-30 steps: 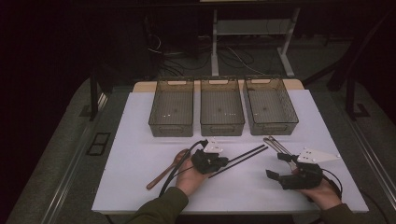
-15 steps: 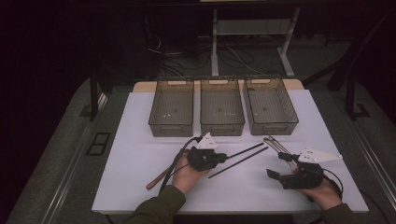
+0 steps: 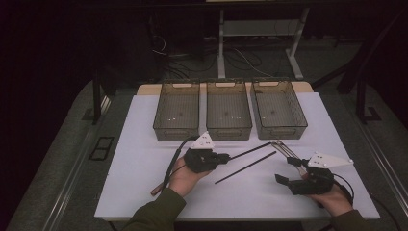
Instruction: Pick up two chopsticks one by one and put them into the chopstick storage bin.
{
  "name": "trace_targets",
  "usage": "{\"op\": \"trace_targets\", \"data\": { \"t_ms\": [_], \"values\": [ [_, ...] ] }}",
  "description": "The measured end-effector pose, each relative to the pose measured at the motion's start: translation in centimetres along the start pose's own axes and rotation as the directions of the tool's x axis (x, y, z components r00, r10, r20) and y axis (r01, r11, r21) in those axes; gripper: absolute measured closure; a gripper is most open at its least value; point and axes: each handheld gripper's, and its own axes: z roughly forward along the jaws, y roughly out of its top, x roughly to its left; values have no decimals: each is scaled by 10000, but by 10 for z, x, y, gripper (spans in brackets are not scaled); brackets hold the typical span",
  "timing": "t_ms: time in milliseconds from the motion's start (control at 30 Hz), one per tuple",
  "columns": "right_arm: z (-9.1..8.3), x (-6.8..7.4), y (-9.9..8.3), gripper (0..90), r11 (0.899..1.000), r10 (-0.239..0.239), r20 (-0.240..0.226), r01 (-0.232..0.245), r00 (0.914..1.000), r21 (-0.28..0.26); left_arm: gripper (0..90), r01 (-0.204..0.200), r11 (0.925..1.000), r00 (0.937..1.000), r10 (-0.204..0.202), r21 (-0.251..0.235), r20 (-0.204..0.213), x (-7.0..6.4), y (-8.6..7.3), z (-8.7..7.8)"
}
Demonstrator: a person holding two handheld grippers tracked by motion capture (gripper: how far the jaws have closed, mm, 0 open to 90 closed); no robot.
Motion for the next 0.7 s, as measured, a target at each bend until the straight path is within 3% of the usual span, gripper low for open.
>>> {"op": "trace_targets", "data": {
  "t_ms": [300, 700],
  "values": [
    [0, 0, 0, 163, 10000, -16, 19, 16, 10000, -1, 856, 104, 9996, 9999, -105, -255, -36, 9, 1, -19],
    [0, -1, 0, 163, 10000, -24, 29, 24, 10000, 17, 856, 279, 9962, 9975, -331, -824, -628, 25, 4, -50]
  ]
}}
